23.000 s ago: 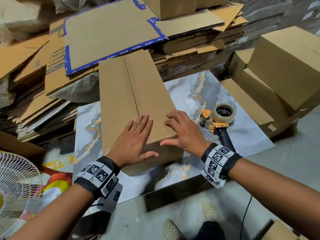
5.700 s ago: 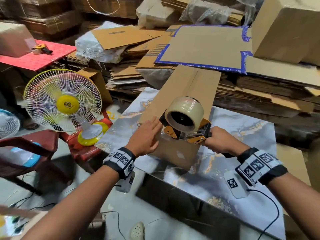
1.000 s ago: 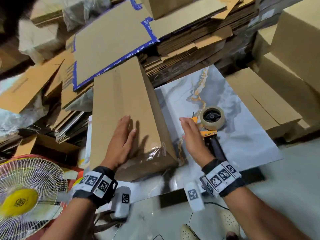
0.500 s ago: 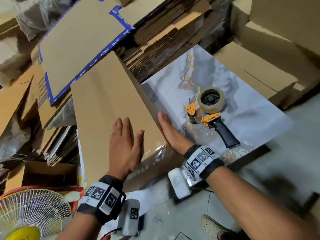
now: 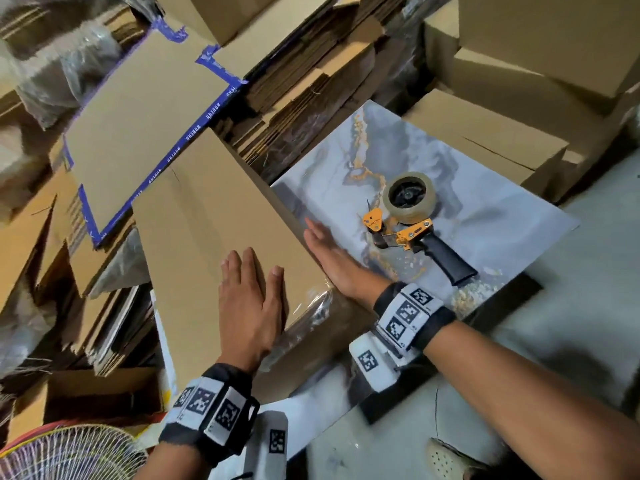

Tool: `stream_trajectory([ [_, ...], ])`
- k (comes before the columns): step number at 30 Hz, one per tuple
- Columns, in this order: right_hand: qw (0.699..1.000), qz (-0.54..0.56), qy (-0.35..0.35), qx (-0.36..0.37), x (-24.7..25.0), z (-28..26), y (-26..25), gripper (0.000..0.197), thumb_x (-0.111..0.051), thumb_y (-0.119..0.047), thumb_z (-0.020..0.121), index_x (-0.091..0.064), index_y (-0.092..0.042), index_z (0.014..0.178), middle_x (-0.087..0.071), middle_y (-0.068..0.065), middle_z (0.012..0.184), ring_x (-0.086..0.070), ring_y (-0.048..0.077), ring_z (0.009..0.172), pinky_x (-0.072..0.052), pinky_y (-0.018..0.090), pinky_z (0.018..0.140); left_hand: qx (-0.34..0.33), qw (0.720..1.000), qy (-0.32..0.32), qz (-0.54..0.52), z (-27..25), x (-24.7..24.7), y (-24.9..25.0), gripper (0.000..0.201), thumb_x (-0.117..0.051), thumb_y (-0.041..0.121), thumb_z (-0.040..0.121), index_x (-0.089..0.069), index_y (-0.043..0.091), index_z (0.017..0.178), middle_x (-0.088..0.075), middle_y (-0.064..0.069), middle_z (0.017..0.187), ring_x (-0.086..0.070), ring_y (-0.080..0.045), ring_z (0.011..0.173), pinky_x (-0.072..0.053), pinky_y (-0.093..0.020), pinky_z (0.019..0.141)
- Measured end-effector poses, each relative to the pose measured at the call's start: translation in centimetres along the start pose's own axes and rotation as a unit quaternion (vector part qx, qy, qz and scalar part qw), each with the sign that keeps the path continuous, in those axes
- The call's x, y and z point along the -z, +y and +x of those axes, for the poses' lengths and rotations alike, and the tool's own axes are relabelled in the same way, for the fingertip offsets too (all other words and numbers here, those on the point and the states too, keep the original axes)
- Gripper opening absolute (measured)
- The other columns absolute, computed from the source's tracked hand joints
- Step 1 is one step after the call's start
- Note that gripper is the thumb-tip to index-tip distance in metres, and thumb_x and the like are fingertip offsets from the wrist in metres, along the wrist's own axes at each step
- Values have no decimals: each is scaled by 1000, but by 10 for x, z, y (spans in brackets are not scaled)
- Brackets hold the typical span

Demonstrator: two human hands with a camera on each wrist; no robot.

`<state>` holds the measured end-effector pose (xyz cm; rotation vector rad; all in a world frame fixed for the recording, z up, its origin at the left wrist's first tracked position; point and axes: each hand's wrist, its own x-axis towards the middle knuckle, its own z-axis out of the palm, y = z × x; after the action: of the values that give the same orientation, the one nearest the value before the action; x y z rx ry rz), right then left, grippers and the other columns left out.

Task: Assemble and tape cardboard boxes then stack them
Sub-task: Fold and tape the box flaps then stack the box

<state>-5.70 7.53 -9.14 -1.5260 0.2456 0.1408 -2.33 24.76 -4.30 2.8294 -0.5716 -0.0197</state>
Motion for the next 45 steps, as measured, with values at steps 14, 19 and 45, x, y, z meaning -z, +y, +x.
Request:
stream_trajectory([
  [14,998,48,-4,32,-1,-13,-4,71,-17,-70,99,-6,-36,161,-1,-14,168,5,6,155,4,52,126,-9,1000,1,8,-1,4,5,78,-21,61,99,-29,8,154,-24,-21,162,-17,-34,153,-17,-45,122],
  [19,995,93,12,42,4,-18,-22,64,-17,-60,105,-9,-30,161,-6,-12,168,-3,5,154,-2,24,122,-15,1000,6,9,0,3,5,81,-17,65,98,-28,8,155,-26,-21,162,-18,-34,153,-18,-48,123],
  [45,972,224,33,55,-7,-9,-44,104,-34,-95,77,-20,-36,160,-16,-17,167,-16,-7,147,-24,26,122,6,1000,5,7,-2,5,11,79,-20,62,97,-28,11,156,-20,-19,165,-15,-32,154,-15,-48,125],
])
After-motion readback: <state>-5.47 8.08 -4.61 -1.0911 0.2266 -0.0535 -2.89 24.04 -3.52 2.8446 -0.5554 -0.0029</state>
